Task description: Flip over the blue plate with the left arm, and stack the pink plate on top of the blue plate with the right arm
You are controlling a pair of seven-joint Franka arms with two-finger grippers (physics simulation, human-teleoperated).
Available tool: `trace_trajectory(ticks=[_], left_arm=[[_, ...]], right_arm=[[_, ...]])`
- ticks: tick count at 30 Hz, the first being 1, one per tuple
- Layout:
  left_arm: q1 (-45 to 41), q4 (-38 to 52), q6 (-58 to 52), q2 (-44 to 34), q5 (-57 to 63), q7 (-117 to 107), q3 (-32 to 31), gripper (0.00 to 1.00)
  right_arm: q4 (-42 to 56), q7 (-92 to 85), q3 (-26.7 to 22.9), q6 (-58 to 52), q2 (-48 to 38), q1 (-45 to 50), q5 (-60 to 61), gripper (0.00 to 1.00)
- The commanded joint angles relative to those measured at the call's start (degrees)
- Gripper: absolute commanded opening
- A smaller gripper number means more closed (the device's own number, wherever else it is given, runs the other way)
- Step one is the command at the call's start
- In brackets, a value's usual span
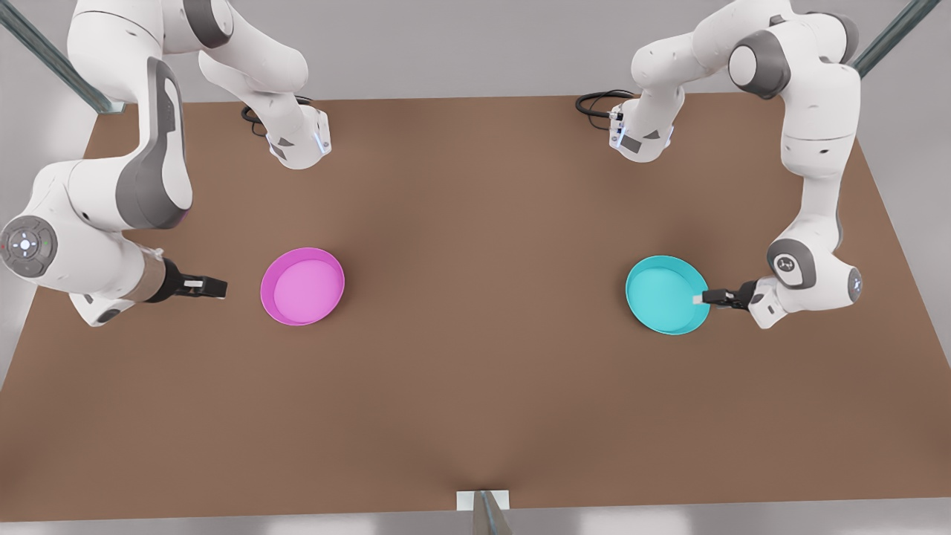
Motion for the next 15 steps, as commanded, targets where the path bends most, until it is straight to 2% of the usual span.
trace_trajectory(ticks=[1, 4, 7, 13, 15], left_arm=[[0.0, 0.0, 0.1, 0.2, -1.0, 0.0, 0.0, 1.00], [0.0, 0.0, 0.1, 0.2, -1.0, 0.0, 0.0, 0.99], [-0.1, 0.0, 0.1, 0.6, -1.1, 0.0, 0.0, 0.74], [0.0, 0.0, 0.1, 1.4, -1.0, 0.0, 0.0, 0.67], [0.0, 0.0, 0.1, 1.5, -1.0, 0.0, 0.0, 0.62]], right_arm=[[0.0, 0.0, 0.0, 0.0, 0.0, 0.0, 0.0, 1.00], [0.0, 0.0, 0.0, 0.0, 0.1, 0.1, -0.1, 1.00], [0.0, 0.0, 0.1, 0.0, 0.1, 0.0, -0.3, 1.00], [0.0, 0.1, 0.1, 0.0, 0.2, 0.1, -0.2, 1.00], [0.0, 0.0, 0.1, 0.0, 0.3, 0.1, -0.2, 1.00]])
